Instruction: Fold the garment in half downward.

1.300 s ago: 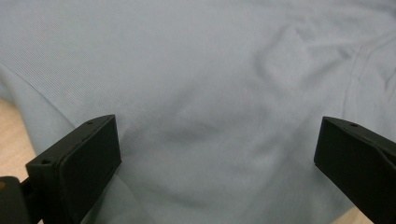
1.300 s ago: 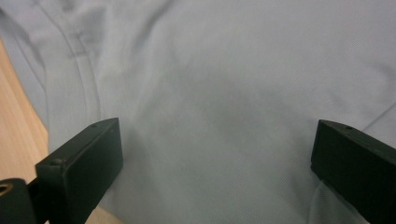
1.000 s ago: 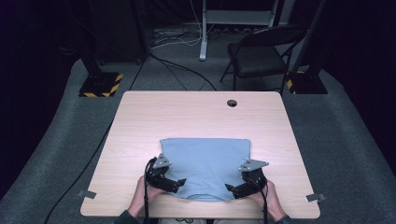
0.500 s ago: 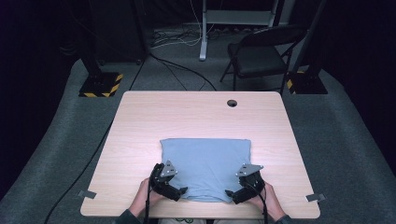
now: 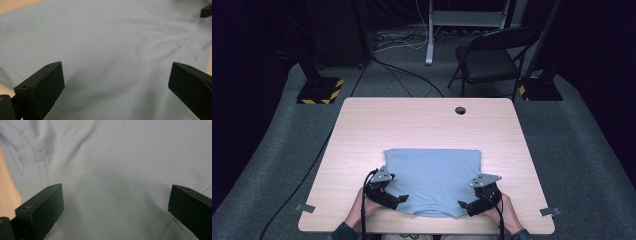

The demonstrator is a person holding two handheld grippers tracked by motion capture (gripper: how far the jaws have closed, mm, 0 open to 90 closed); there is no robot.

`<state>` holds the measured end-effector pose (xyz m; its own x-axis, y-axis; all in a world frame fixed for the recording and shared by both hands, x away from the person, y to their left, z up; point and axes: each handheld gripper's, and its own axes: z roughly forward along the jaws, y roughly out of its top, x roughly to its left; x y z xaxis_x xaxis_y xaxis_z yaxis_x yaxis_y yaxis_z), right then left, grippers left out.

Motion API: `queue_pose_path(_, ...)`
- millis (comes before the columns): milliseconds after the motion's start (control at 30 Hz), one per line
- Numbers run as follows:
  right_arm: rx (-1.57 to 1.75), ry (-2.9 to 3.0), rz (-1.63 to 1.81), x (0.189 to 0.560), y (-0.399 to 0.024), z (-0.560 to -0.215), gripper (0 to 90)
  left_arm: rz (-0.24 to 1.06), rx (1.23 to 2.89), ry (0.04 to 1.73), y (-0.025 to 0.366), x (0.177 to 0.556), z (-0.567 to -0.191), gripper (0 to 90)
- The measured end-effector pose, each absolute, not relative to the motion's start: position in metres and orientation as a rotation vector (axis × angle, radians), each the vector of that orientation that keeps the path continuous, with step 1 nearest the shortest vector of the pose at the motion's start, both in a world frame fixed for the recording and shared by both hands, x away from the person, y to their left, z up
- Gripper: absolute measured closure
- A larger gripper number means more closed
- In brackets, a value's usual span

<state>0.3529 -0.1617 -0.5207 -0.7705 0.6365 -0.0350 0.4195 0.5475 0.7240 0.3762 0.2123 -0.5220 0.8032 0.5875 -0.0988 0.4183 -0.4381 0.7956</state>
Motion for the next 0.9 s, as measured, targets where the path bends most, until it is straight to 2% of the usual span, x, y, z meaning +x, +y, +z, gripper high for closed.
queue_pose_path(100,0.897,2.463,1.072,0.368,-0.161,-0.517,0.0,0.248,2.118,0.788,0.209,0.390,-0.526,0.0)
queue_pose_path(233,0.943,2.496,1.003,0.384,-0.160,-0.528,0.0,0.227,2.132,0.798,0.211,0.395,-0.531,0.0)
queue_pose_path(567,0.949,2.476,0.996,0.383,-0.168,-0.530,0.0,0.210,2.111,0.780,0.218,0.399,-0.529,0.0)
queue_pose_path(733,0.922,2.414,0.986,0.394,-0.166,-0.519,0.0,0.246,2.075,0.816,0.221,0.419,-0.523,0.0)
queue_pose_path(900,0.957,2.443,1.009,0.416,-0.162,-0.525,0.0,0.222,2.075,0.860,0.218,0.438,-0.528,0.0)
